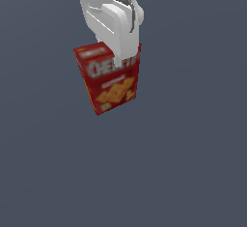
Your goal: Pick up the object and move it to a goal position.
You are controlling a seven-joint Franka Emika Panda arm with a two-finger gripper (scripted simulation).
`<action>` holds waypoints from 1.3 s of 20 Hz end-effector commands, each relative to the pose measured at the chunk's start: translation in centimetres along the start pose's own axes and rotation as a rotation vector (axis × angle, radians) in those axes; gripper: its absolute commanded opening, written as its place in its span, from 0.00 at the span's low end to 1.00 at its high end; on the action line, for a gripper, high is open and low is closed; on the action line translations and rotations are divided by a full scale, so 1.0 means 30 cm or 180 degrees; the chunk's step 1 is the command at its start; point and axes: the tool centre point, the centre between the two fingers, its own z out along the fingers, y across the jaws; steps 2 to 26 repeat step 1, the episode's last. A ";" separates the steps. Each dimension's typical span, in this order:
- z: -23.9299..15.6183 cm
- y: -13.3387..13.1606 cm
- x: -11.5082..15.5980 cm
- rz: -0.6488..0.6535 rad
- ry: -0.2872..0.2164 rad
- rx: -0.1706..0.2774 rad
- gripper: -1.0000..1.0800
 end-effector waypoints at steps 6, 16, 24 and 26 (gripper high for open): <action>-0.006 -0.001 0.002 -0.0001 0.0002 0.0003 0.00; -0.006 -0.001 0.002 -0.0001 0.0002 0.0003 0.00; -0.006 -0.001 0.002 -0.0001 0.0002 0.0003 0.00; -0.006 -0.001 0.002 -0.0001 0.0002 0.0003 0.00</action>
